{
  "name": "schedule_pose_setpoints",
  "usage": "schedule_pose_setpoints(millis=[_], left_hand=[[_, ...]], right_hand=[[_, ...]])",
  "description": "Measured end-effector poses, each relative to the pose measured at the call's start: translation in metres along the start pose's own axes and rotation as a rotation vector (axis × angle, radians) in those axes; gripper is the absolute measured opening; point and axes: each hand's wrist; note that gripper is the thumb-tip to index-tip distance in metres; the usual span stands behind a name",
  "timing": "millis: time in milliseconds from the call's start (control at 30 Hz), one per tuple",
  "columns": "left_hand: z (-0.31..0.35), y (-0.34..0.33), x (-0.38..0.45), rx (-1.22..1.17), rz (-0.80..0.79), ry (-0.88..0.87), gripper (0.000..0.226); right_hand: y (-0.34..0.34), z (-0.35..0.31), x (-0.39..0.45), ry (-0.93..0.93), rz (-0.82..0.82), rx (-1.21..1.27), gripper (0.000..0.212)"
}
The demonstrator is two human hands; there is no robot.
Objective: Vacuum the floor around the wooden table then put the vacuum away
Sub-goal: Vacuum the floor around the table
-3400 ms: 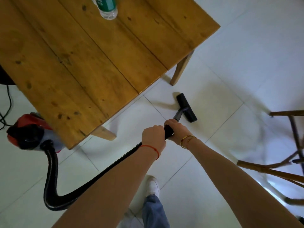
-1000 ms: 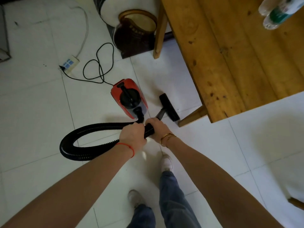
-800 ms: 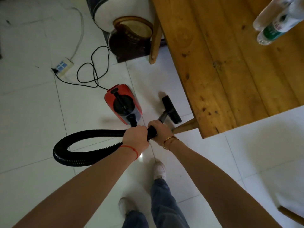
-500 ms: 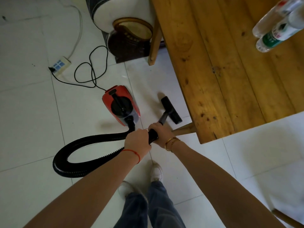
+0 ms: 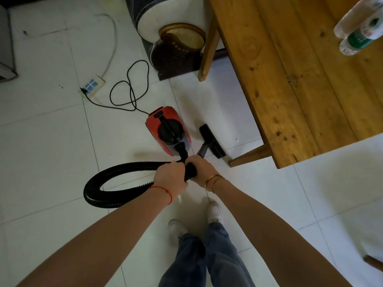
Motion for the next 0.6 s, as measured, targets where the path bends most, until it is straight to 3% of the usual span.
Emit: schedule_pose_setpoints(millis=[400, 600], left_hand=[[0.038, -0.017, 0.05, 0.093, 0.034, -0.137, 0.016], [0.066, -0.013, 0.09, 0.04, 0.024, -0.126, 0.018]], right_hand=[[-0.007, 0.06, 0.009, -0.161, 0.105, -0.081, 0.023], [0.016, 0.098, 0.03, -0.172, 0.063, -0.124, 0.029]])
Point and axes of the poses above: each hand's wrist, its own x-axis towards the middle knuckle, its own y-axis out of the back of the hand, z = x × y, and after that the axes turned 15 degrees about -x, right-handed
